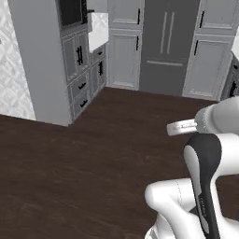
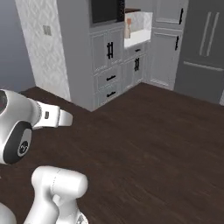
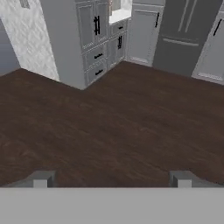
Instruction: Navigate to the dishwasher.
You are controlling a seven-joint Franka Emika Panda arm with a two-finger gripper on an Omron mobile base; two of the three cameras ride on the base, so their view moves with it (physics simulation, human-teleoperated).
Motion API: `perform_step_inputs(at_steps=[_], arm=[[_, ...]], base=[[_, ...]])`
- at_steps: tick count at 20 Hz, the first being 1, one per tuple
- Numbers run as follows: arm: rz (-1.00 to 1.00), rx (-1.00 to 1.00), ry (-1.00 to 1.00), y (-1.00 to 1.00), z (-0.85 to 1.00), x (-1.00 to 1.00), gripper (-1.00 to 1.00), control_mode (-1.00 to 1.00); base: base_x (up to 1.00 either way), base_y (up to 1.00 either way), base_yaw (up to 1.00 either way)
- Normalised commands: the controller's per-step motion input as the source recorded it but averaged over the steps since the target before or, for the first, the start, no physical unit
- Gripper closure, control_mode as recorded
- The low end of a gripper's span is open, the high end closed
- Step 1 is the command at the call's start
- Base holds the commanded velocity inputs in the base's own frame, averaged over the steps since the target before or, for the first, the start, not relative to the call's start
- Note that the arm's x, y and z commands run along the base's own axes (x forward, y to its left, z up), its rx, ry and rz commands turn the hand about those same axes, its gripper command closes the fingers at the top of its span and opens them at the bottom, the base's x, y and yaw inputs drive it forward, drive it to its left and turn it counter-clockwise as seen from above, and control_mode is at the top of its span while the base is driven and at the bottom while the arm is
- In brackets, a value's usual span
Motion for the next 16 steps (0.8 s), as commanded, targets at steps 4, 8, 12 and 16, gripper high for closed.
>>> perform_step_inputs(at_steps=[4, 8, 12, 16], arm=[[0.00, 0.00, 0.00, 0.00, 0.00, 0.00, -1.00, 1.00], [0.00, 0.00, 0.00, 0.00, 0.00, 0.00, -1.00, 1.00], [0.00, 0.00, 0.00, 0.00, 0.00, 0.00, -1.00, 1.00], [0.00, 0.00, 0.00, 0.00, 0.00, 0.00, -1.00, 1.00]], base=[[0.39, -0.06, 0.96], [0.44, -0.08, 0.94], [0.61, -0.03, 0.88], [0.48, 0.00, 0.87]])
